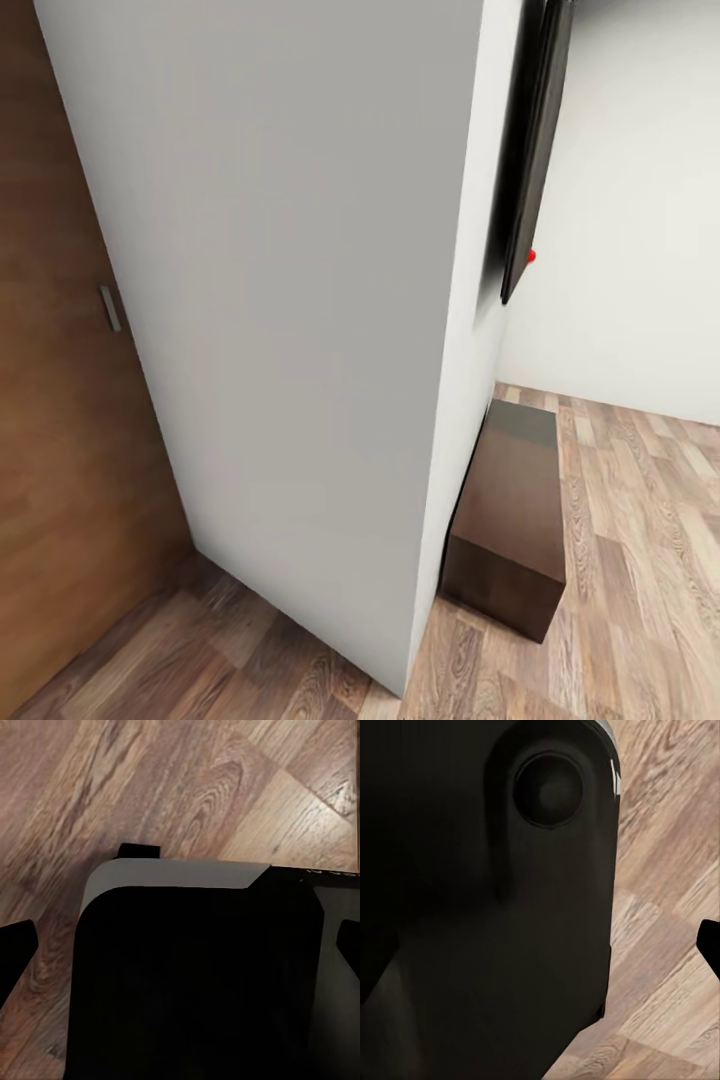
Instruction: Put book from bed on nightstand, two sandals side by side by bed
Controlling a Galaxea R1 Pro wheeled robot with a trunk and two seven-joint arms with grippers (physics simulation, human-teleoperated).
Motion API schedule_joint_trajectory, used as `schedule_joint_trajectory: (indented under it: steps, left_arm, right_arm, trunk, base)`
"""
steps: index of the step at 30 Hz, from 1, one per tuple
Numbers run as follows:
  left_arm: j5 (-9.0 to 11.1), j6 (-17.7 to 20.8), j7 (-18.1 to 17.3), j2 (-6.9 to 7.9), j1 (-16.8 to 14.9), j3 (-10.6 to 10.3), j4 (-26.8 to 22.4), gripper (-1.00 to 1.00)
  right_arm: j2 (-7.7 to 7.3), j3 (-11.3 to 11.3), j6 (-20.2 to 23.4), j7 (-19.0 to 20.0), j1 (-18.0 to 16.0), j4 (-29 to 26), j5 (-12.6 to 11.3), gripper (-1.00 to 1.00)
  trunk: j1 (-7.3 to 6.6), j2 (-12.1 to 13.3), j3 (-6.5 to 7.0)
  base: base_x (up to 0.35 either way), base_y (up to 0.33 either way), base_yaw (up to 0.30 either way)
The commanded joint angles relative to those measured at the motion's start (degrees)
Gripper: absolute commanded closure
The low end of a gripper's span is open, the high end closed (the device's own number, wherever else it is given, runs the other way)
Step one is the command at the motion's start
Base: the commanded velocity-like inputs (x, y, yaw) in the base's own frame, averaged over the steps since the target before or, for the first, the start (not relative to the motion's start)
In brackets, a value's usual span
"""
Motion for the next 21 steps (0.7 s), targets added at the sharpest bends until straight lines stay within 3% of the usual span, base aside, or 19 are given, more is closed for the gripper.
schedule_joint_trajectory:
  steps: [1,21]
  left_arm:
    - [0.4,-0.1,0.0,-0.01,0.0,0.2,0.0,-1.0]
    - [0.4,-0.1,0.0,-0.02,0.0,0.2,0.0,-1.0]
  right_arm:
    - [0.0,0.0,0.0,0.0,0.0,0.0,0.0,-1.0]
    - [0.02,-0.1,0.0,0.0,0.0,0.0,0.0,-1.0]
  trunk:
    - [0.0,0.0,-0.05]
    - [0.0,0.0,-0.05]
  base:
    - [0.0,0.0,-0.284]
    - [0.0,0.0,-0.283]
